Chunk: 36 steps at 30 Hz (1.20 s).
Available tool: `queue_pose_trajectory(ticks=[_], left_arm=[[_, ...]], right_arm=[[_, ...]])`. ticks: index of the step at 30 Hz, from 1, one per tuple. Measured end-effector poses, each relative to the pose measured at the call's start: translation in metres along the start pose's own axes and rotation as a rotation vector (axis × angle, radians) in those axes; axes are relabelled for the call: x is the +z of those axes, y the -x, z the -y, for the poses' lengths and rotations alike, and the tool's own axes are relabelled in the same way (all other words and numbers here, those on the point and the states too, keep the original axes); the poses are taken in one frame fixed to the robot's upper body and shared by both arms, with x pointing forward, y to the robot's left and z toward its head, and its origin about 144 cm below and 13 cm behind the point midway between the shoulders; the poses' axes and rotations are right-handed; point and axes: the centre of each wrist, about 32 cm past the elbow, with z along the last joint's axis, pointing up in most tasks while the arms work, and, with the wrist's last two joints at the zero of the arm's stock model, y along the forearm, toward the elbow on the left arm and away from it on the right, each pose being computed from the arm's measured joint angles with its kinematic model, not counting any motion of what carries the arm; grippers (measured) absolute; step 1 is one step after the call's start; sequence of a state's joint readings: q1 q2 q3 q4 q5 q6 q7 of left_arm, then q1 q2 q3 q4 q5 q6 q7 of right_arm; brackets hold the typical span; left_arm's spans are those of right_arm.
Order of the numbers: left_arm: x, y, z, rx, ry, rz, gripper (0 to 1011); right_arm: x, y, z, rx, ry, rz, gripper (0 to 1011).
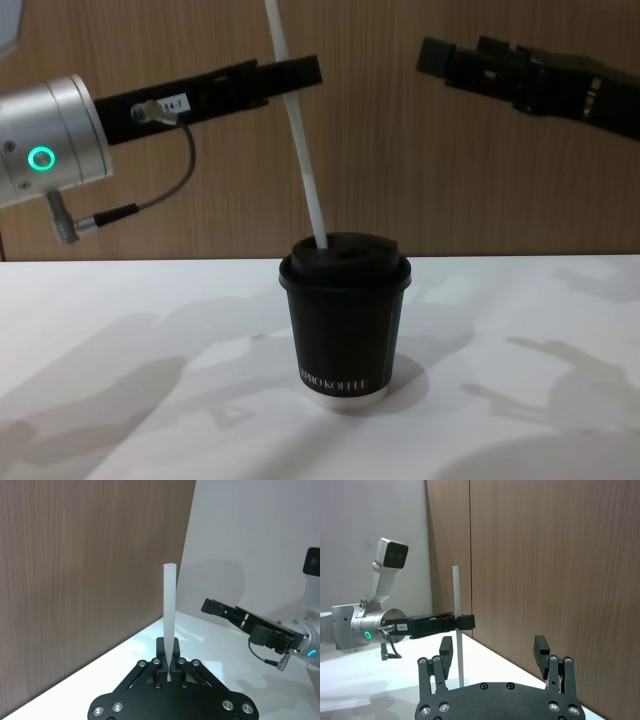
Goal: Pick up the straw with one hand, pass it to the other hand, and insert it into the cup.
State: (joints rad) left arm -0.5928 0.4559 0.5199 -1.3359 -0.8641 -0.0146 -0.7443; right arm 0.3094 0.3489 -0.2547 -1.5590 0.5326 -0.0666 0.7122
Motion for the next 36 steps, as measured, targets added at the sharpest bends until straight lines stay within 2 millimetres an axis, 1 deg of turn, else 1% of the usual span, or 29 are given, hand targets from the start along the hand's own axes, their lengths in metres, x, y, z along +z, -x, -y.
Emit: queue_pose_trajectory(ticks=[4, 5, 7, 8, 11, 12, 14, 16, 18, 19, 21, 22, 23, 24, 25, 26, 27, 29, 30, 31, 33, 35, 36], left_arm=[[-0.003, -0.001, 0.001, 0.000, -0.014, -0.003, 79], [-0.003, -0.001, 0.001, 0.000, -0.019, -0.004, 126], [-0.005, -0.001, 0.002, 0.000, -0.026, -0.006, 156], [-0.005, -0.001, 0.002, 0.000, -0.026, -0.006, 219], [-0.006, -0.001, 0.002, 0.000, -0.031, -0.008, 275], [-0.007, -0.001, 0.002, 0.001, -0.034, -0.010, 332], [-0.008, 0.000, 0.002, 0.001, -0.036, -0.011, 372], [-0.009, 0.000, 0.001, 0.004, -0.039, -0.015, 455], [-0.011, 0.001, 0.000, 0.007, -0.041, -0.019, 489], [-0.011, 0.001, 0.000, 0.009, -0.042, -0.020, 556], [-0.012, 0.002, -0.001, 0.012, -0.042, -0.022, 596], [-0.013, 0.003, -0.002, 0.016, -0.043, -0.024, 630], [-0.013, 0.003, -0.004, 0.019, -0.043, -0.026, 690], [-0.013, 0.003, -0.004, 0.019, -0.043, -0.026, 690], [-0.014, 0.004, -0.005, 0.023, -0.042, -0.029, 738], [-0.014, 0.005, -0.006, 0.025, -0.041, -0.030, 757], [-0.015, 0.005, -0.008, 0.029, -0.040, -0.034, 816], [-0.016, 0.006, -0.009, 0.032, -0.039, -0.036, 829], [-0.017, 0.007, -0.011, 0.036, -0.038, -0.040, 853], [-0.017, 0.007, -0.012, 0.038, -0.037, -0.042, 925], [-0.018, 0.008, -0.014, 0.044, -0.034, -0.047, 949], [-0.020, 0.010, -0.017, 0.049, -0.032, -0.052, 1001], [-0.020, 0.010, -0.018, 0.050, -0.031, -0.054, 1001]], right_arm=[[0.000, 0.000, 0.000, 0.000, 0.000, 0.000, 1001], [0.000, 0.000, 0.000, 0.000, 0.000, 0.000, 1001], [0.000, 0.000, 0.000, 0.000, 0.000, 0.000, 1001], [0.000, 0.000, 0.000, 0.000, 0.000, 0.000, 1001], [0.000, 0.000, 0.000, 0.000, 0.000, 0.000, 1001], [0.000, 0.000, 0.000, 0.000, 0.000, 0.000, 1001], [0.000, 0.000, 0.000, 0.000, 0.000, 0.000, 1001], [0.000, 0.000, 0.000, 0.000, 0.000, 0.000, 1001], [0.000, 0.000, 0.000, 0.000, 0.000, 0.000, 1001], [0.000, 0.000, 0.000, 0.000, 0.000, 0.000, 1001], [0.000, 0.000, 0.000, 0.000, 0.001, -0.001, 1001], [0.000, 0.001, 0.001, 0.001, 0.003, -0.002, 1001], [0.001, 0.001, 0.001, 0.002, 0.004, -0.003, 1001], [0.001, 0.002, 0.001, 0.002, 0.005, -0.004, 1001], [0.001, 0.003, 0.001, 0.002, 0.006, -0.005, 1001], [0.002, 0.004, 0.002, 0.002, 0.010, -0.009, 1001], [0.002, 0.006, 0.003, 0.001, 0.016, -0.014, 1001], [0.003, 0.007, 0.003, 0.001, 0.018, -0.016, 1001], [0.003, 0.009, 0.004, 0.002, 0.021, -0.018, 1001], [0.003, 0.011, 0.005, 0.000, 0.028, -0.025, 1001], [0.004, 0.015, 0.008, -0.001, 0.040, -0.034, 1001], [0.005, 0.020, 0.011, -0.003, 0.052, -0.043, 1001], [0.005, 0.022, 0.012, -0.005, 0.058, -0.046, 1001]])
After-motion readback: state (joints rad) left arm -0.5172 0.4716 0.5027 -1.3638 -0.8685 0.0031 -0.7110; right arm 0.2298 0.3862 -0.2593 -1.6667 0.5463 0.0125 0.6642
